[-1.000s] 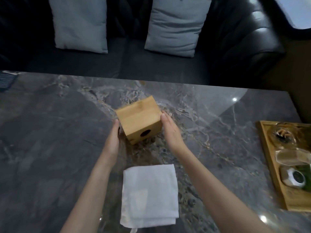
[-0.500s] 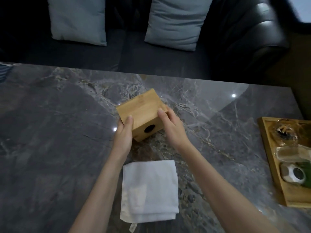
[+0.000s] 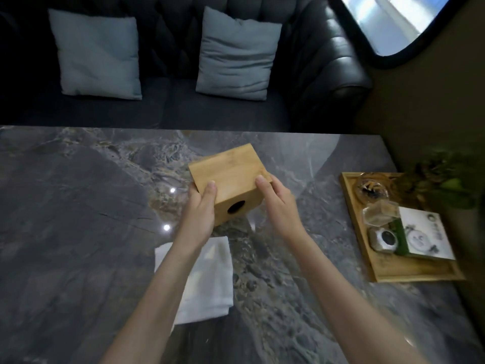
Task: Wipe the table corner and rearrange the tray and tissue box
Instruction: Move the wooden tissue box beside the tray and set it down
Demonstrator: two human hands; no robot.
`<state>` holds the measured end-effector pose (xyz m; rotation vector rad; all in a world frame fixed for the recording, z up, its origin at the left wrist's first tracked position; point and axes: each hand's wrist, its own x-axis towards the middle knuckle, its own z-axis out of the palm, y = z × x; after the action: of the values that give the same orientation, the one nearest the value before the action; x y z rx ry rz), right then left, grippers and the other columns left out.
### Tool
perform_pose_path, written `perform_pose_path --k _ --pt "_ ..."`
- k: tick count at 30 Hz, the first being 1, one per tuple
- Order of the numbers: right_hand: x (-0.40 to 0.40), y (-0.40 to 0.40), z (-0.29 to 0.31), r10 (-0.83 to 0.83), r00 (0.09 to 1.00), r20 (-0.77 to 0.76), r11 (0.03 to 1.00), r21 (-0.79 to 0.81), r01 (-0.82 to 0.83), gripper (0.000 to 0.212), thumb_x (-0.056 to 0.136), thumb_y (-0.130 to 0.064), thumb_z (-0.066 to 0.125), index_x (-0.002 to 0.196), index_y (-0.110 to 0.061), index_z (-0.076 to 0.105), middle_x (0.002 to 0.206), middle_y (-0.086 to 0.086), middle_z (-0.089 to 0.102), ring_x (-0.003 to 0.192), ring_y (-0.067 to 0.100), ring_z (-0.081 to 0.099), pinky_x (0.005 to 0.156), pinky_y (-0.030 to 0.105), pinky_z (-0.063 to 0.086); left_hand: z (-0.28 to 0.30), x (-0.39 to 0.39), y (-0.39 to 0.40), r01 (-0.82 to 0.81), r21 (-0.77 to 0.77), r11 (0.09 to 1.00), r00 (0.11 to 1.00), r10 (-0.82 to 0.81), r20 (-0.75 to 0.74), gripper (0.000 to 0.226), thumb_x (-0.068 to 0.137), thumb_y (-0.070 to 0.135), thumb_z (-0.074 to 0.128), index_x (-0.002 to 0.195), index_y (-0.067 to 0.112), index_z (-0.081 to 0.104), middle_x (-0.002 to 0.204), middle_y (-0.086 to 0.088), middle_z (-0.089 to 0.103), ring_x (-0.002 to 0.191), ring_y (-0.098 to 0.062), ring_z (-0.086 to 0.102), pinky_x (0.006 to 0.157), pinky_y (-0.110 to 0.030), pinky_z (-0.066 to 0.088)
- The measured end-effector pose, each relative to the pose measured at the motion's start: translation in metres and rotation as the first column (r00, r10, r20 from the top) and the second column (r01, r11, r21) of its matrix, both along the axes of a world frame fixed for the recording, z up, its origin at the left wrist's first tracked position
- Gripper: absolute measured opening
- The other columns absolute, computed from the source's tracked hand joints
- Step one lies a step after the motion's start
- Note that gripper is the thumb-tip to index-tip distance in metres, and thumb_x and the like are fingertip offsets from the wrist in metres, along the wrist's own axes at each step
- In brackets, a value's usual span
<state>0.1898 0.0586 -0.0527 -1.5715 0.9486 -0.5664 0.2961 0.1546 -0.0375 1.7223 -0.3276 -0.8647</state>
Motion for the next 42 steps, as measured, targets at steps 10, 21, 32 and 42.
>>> perform_pose_path --k 10,21,32,42 --pt "-0.147 -0.02 0.05 -0.191 0.981 0.038 0.964 -0.183 0.194 0.023 0.094 -0.034 0.044 0.088 -0.026 0.064 0.078 -0.012 0.06 0.075 0.004 0.052 0.069 0.03 0.04 0.052 -0.14 -0.027 0.228 -0.029 0.973 0.968 -0.224 0.112 0.05 0.094 0.043 0.033 0.139 0.023 0.025 0.124 0.003 0.048 0.113 -0.018 0.047 0.097 -0.035 0.037" --pt "-0.323 -0.011 0.041 -0.464 0.886 0.015 0.882 -0.081 0.463 0.018 0.092 -0.034 0.049 0.089 -0.027 0.065 0.085 -0.01 0.064 0.08 0.001 0.058 0.072 0.023 0.045 0.034 -0.3 -0.044 0.49 0.02 0.872 0.869 -0.49 0.071 0.05 0.094 0.044 0.035 0.137 0.02 0.027 0.129 0.001 0.049 0.117 -0.016 0.046 0.106 -0.036 0.033" --pt "-0.42 0.041 -0.012 -0.611 0.791 -0.032 0.79 0.029 0.612 0.02 0.094 -0.031 0.046 0.101 -0.024 0.064 0.093 -0.018 0.063 0.084 -0.013 0.057 0.072 0.006 0.044 -0.007 -0.399 0.0 0.609 0.059 0.791 0.793 -0.605 -0.07 0.044 0.095 0.036 0.037 0.131 0.011 0.031 0.116 0.006 0.048 0.104 -0.007 0.045 0.087 -0.022 0.032" --pt "-0.452 0.067 -0.052 -0.603 0.79 -0.114 0.772 0.169 0.613 0.021 0.094 -0.033 0.047 0.104 -0.025 0.064 0.1 -0.011 0.064 0.096 -0.001 0.056 0.078 0.016 0.042 -0.051 -0.429 0.028 0.616 0.145 0.775 0.787 -0.614 -0.062 0.067 0.094 0.041 0.036 0.146 0.015 0.004 0.14 -0.003 0.041 0.126 -0.018 0.04 0.099 -0.028 0.031"
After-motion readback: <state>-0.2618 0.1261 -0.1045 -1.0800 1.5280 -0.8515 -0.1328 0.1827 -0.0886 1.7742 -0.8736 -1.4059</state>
